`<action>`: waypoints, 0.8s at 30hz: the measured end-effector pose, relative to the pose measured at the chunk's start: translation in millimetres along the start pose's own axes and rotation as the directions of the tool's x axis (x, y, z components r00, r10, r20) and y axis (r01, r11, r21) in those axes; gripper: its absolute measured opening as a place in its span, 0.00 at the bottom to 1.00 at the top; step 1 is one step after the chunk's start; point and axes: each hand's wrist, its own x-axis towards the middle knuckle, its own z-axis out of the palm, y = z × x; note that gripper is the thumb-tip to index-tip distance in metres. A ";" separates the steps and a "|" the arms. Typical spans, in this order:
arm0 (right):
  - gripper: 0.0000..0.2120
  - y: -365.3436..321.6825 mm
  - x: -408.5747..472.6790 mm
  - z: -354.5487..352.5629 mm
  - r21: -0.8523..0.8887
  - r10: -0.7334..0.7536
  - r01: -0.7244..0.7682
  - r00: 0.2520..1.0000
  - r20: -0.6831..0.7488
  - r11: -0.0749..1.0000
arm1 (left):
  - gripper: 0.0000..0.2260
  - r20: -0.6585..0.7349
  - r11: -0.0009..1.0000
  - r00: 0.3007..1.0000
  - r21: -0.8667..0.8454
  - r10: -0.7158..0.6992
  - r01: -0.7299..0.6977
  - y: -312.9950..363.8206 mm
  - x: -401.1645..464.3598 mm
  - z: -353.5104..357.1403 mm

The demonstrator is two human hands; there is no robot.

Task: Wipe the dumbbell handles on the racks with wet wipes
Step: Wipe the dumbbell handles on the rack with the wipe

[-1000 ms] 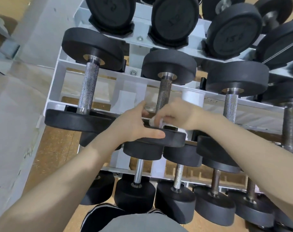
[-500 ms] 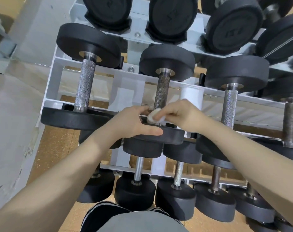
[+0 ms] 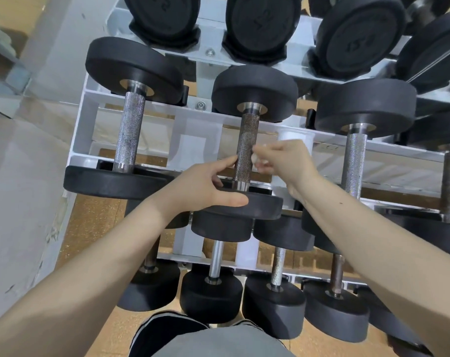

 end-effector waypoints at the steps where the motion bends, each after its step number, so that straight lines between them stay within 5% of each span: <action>1: 0.10 2.9 -4.9 -2.2 -0.032 0.061 -0.060 0.997 0.056 0.998 | 0.38 -0.002 1.000 1.000 0.000 0.002 -0.002 -0.2 0.4 -0.3; 5: 0.14 -3.4 -8.9 -6.7 -0.281 0.167 -0.111 0.969 0.184 0.953 | 0.38 -0.008 1.000 1.000 0.007 0.007 -0.007 -0.4 0.0 0.4; 9: 0.10 -20.6 24.4 -4.4 -0.088 -0.127 0.115 0.982 -0.142 0.989 | 0.36 -0.008 1.000 1.000 0.005 0.019 -0.019 2.9 -2.2 1.1; 12: 0.09 -13.2 35.7 6.9 -0.018 -0.188 0.188 0.964 -0.187 0.982 | 0.36 -0.006 1.000 1.000 0.010 0.018 -0.018 3.5 -1.9 1.3; 18: 0.09 25.7 2.9 8.6 -0.113 0.171 -0.151 0.967 0.190 0.982 | 0.36 -0.029 1.000 1.000 0.015 0.007 -0.006 4.3 -1.4 1.0; 21: 0.08 19.2 14.2 0.6 0.045 0.177 -0.186 0.972 0.158 0.982 | 0.36 -0.030 1.000 1.000 0.004 0.008 -0.008 4.6 -2.2 0.4; 24: 0.08 6.5 46.2 0.1 0.461 0.128 -0.156 0.988 0.092 0.874 | 0.35 -0.025 1.000 1.000 -0.002 0.008 -0.009 5.5 -2.5 1.0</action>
